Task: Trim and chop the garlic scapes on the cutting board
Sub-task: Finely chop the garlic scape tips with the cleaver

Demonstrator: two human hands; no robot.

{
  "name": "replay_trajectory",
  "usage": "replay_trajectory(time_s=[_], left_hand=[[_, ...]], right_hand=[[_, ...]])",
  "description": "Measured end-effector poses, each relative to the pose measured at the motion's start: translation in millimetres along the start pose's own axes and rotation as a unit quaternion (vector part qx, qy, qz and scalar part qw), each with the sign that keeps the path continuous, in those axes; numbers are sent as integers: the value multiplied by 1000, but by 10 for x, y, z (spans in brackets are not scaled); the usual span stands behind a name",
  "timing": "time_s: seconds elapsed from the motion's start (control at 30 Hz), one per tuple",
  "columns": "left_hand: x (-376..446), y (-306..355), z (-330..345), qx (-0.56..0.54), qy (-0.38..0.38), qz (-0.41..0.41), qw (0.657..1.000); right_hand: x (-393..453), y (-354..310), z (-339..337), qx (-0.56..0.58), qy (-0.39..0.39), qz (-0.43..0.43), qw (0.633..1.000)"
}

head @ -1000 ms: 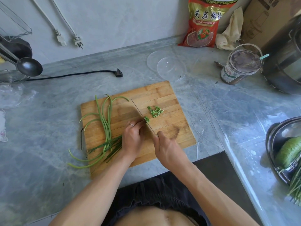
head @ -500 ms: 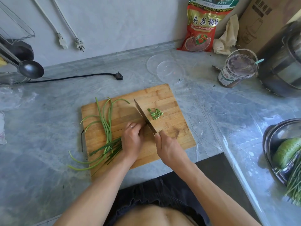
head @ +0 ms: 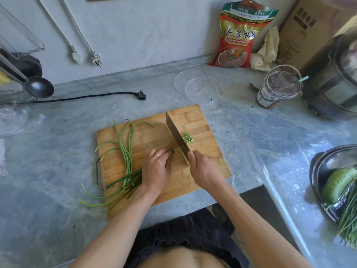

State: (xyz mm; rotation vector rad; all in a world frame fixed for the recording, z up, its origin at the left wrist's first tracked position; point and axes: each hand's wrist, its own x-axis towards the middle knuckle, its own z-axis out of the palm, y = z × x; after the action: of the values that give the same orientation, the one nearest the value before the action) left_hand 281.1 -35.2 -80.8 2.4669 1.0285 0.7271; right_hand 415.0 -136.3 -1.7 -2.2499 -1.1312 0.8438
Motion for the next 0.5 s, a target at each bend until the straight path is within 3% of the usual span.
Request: replay_trajectory(time_s=[0.2,0.5], left_hand=[[-66,-72,8,-59,11,-40,997],[-89,-88,16,-7,16,7,1000]], right_hand=[[-49,40,-15,30,5,-28,999],[-181,107,14,33,11,-51,998]])
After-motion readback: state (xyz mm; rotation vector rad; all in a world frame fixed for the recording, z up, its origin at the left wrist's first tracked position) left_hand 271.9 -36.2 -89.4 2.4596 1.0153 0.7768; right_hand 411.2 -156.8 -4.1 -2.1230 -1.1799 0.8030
